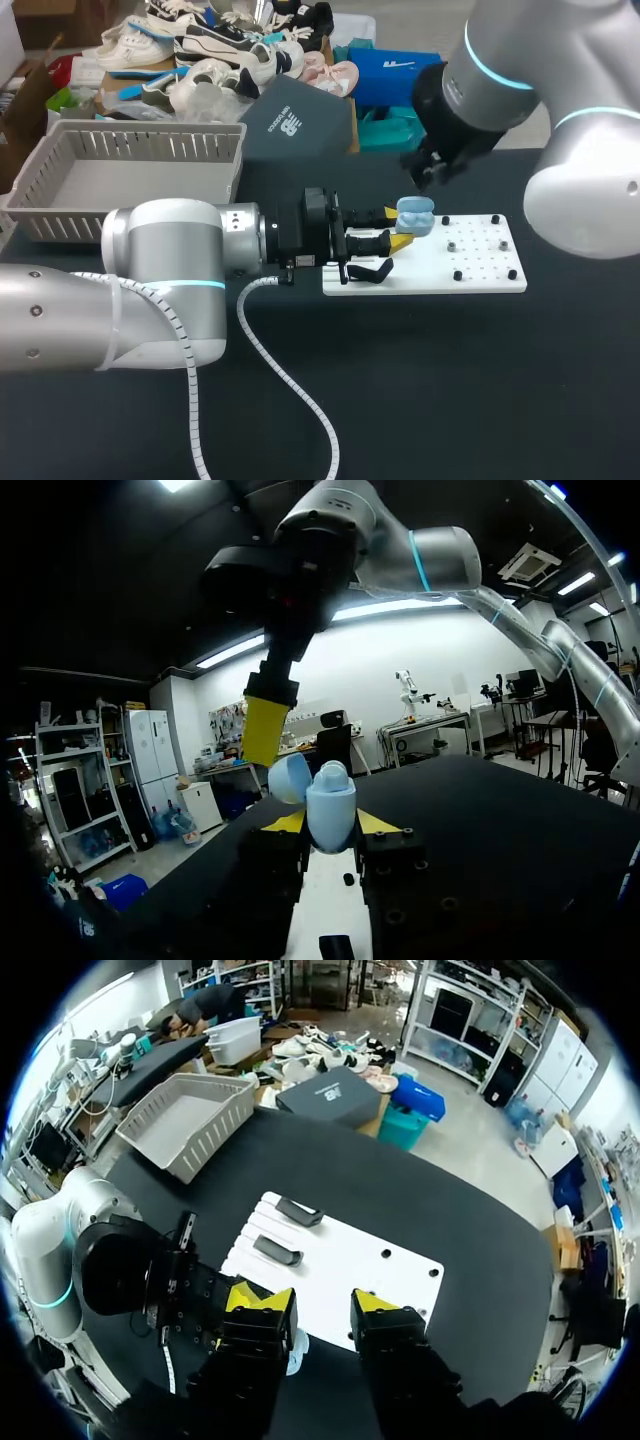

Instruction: Pick up each earbud case from the left stands, insert the matching earbuds, close the lid, and place the case in the box.

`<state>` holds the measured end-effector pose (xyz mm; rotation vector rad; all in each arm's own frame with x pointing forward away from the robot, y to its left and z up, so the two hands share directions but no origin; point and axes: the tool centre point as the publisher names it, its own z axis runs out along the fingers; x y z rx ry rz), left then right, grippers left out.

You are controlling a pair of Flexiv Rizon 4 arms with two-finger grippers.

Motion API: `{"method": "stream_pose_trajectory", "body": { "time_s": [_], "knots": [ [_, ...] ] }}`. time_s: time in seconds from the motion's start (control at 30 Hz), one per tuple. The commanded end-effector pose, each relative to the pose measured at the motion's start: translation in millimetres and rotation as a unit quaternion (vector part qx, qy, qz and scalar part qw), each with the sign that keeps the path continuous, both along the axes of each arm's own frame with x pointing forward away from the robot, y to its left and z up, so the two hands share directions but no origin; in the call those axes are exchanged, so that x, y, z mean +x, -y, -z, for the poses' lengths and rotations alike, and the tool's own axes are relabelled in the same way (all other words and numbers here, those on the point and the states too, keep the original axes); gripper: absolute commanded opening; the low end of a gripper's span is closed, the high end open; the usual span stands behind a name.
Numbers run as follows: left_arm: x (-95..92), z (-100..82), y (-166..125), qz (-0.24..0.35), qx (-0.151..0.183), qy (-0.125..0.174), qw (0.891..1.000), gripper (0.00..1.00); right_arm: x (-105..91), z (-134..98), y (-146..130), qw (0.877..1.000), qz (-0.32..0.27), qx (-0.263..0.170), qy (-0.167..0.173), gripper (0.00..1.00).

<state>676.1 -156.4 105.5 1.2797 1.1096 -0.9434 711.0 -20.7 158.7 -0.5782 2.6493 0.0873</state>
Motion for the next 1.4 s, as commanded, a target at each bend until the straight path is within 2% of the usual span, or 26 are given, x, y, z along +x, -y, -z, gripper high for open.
{"method": "stream_pose_trajectory", "body": {
  "time_s": [0.03,0.43,0.67,0.93,1.03,1.1,1.2,1.4],
  "knots": [
    [-0.4,0.8,-0.1,-0.001,-0.002,0.001,1.000,0.00,3.0,4.4,-2.8,1.000,-0.001,-0.001,-0.008,0.32],
    [-0.4,0.8,-0.1,-0.001,-0.002,0.001,1.000,0.00,-23.7,3.4,-4.9,1.000,0.002,-0.004,-0.003,0.32],
    [-0.4,0.8,-0.1,-0.001,-0.002,0.001,1.000,0.00,-32.6,6.4,-5.2,1.000,0.002,-0.002,-0.001,0.33],
    [-0.4,0.8,-0.1,-0.001,-0.002,0.001,1.000,0.00,-64.5,-11.4,2.4,0.999,0.016,0.007,0.043,0.33],
    [12.9,-9.5,-20.6,-0.019,-0.017,0.006,1.000,0.00,-79.2,-15.7,10.1,0.998,0.029,0.011,0.056,0.34],
    [22.7,-16.8,-36.8,-0.036,-0.012,0.018,0.999,0.00,-87.4,-15.8,15.4,0.997,0.037,0.014,0.060,0.34],
    [43.1,-23.3,-69.2,-0.064,0.005,0.037,0.997,0.00,-95.5,-12.3,22.4,0.997,0.048,0.017,0.058,0.33],
    [74.3,-56.2,-149.0,-0.149,0.034,0.085,0.985,0.00,-102.2,0.2,30.2,0.997,0.062,0.018,0.041,0.33]
  ]
}}
